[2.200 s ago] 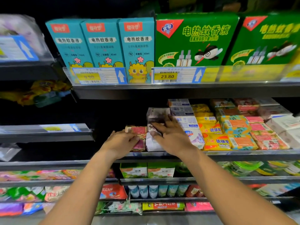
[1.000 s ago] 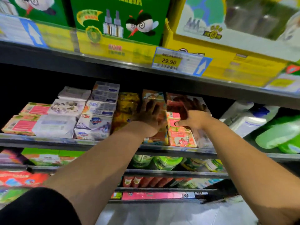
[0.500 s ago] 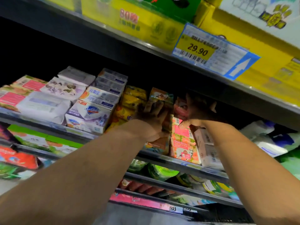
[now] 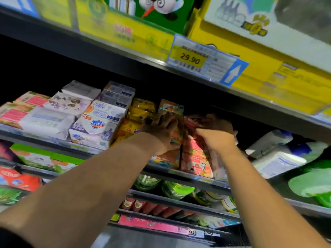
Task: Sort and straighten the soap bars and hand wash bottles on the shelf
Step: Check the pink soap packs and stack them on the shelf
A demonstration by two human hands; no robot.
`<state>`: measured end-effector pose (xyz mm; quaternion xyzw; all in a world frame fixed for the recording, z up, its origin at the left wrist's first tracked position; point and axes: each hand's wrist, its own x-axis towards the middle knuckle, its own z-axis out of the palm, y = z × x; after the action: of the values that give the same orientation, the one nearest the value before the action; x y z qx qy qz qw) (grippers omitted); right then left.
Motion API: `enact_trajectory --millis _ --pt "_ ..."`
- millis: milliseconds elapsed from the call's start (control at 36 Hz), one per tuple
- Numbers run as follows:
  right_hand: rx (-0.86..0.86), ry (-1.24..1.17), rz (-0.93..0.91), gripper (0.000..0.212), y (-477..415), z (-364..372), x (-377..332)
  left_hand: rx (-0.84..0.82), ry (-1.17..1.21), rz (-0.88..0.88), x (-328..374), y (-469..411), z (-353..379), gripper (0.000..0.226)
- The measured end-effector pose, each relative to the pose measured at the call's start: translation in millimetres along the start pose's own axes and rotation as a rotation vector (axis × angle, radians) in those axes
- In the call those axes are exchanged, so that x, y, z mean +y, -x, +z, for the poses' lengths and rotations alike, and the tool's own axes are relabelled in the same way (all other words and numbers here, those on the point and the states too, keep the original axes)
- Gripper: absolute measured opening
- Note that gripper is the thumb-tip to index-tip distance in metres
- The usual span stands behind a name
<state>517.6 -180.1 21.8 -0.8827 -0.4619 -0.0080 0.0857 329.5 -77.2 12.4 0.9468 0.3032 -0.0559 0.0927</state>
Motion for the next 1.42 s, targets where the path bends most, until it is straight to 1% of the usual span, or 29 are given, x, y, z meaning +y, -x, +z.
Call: enact_trajectory --millis 28,56,139,167,222,250,306,333,389,472,528,583,639,694,778,861,889,944,1000,1028,1056,1111,1167,1194,1250,1278,1333,1389,1417 --pt "0.011 -0.025 0.0 0.046 8.2 -4.4 -4.5 0.003 -0.012 -0.004 -0.3 -1.5 1.1 0.087" --pt "0.045 -0.077 0.022 0.043 14.2 -7.2 -6.3 -0.003 -0.033 -0.015 -1.1 -3.3 3.9 0.087" --pt "0.242 -0.344 -0.008 0.052 38.1 -18.9 -12.5 -0.031 -0.081 -0.019 0.2 -5.8 2.8 0.086" --pt "0.279 -0.443 0.012 0.053 49.1 -24.0 -15.7 -0.036 -0.083 -0.019 0.7 -5.6 1.9 0.086" --pt "0.289 -0.604 0.041 0.042 67.9 -26.4 -16.1 -0.041 -0.058 -0.025 1.7 -5.1 1.3 0.088" --pt "0.285 -0.703 0.056 0.042 80.8 -28.3 -17.1 -0.05 -0.055 -0.03 2.1 -4.7 0.4 0.089" --pt "0.261 -0.91 0.089 0.051 99.3 -32.0 -18.9 -0.084 -0.051 -0.031 1.2 -5.2 -1.1 0.088" --pt "0.227 -0.966 0.106 0.057 106.2 -32.2 -16.9 -0.09 -0.034 -0.028 -0.2 -5.8 0.5 0.088" --pt "0.199 -1.005 0.133 0.063 121.1 -34.5 -14.7 -0.029 -0.01 0.007 -3.0 -3.1 0.8 0.087" --pt "0.211 -1.069 0.129 0.063 142.7 -40.4 -14.1 0.05 0.024 0.076 -7.3 3.1 3.4 0.084" --pt "0.2 -1.099 0.129 0.063 153.7 -41.2 -11.6 0.135 0.064 0.116 -9.4 7.2 1.8 0.09" --pt "0.205 -1.112 0.129 0.065 163.8 -45.2 -11.6 0.237 0.129 0.233 -12.9 11.9 0.1 0.098" --pt "0.214 -1.119 0.135 0.067 172.5 -46.5 -9.6 0.357 0.295 0.409 -11.4 26.8 2.3 0.103" --pt "0.209 -1.164 0.128 0.066 180.5 -47.1 -9.9 0.453 0.478 0.526 2.0 55.5 2.8 0.098" --pt "0.174 -1.353 0.1 0.065 190.8 -48.7 -13.5 0.535 0.569 0.644 29.4 97.9 5.5 0.072" --pt "0.078 -1.452 0.135 0.058 199.1 -53.8 -21.3 0.575 0.672 0.582 44.7 123.1 4.8 0.049" --pt "0.048 -1.464 0.16 0.053 200.6 -53.0 -23.3 0.559 0.734 0.534 47.1 129.0 2.5 0.047" --pt "-0.018 -1.518 0.196 0.034 203.7 -53.7 -28.8 0.498 0.868 0.432 51.2 141.3 -4.8 0.045" --pt "-0.109 -1.57 0.193 0.02 208.2 -57.7 -35.3 0.413 1.114 0.376 53.3 151.1 -11.0 0.048" --pt "-0.157 -1.585 0.181 0.021 210.6 -60.7 -38.4 0.374 1.231 0.363 53.6 153.9 -13.6 0.048" --pt "-0.202 -1.592 0.154 0.029 212.9 -63.7 -40.4 0.36 1.295 0.347 55.3 156.6 -18.6 0.043" --pt "-0.264 -1.595 0.083 0.039 215.6 -67.1 -42.7 0.385 1.358 0.291 62.7 162.1 -30.7 0.026" --pt "-0.261 -1.591 0.056 0.042 215.5 -68.1 -44.8 0.447 1.373 0.208 67.1 164.9 -36.0 0.015" --pt "-0.238 -1.591 0.061 0.042 214.6 -68.5 -45.6 0.481 1.348 0.176 67.1 165.6 -36.2 0.014" --pt "-0.183 -1.587 0.071 0.041 210.4 -67.0 -46.6 0.513 1.313 0.118 66.8 167.9 -35.9 0.023" --pt "-0.164 -1.59 0.072 0.039 208.6 -66.5 -47.0 0.489 1.334 0.092 67.3 169.8 -35.9 0.026" --pt "-0.137 -1.597 0.089 0.033 206.6 -67.2 -49.8 0.362 1.43 0.073 64.3 173.5 -36.4 0.027" --pt "-0.131 -1.634 0.161 0.022 207.4 -68.1 -52.4 0.213 1.455 0.148 56.3 175.7 -35.2 0.032" --pt "-0.135 -1.669 0.201 0.017 208.0 -68.8 -53.3 0.152 1.401 0.219 50.1 176.7 -33.5 0.038"
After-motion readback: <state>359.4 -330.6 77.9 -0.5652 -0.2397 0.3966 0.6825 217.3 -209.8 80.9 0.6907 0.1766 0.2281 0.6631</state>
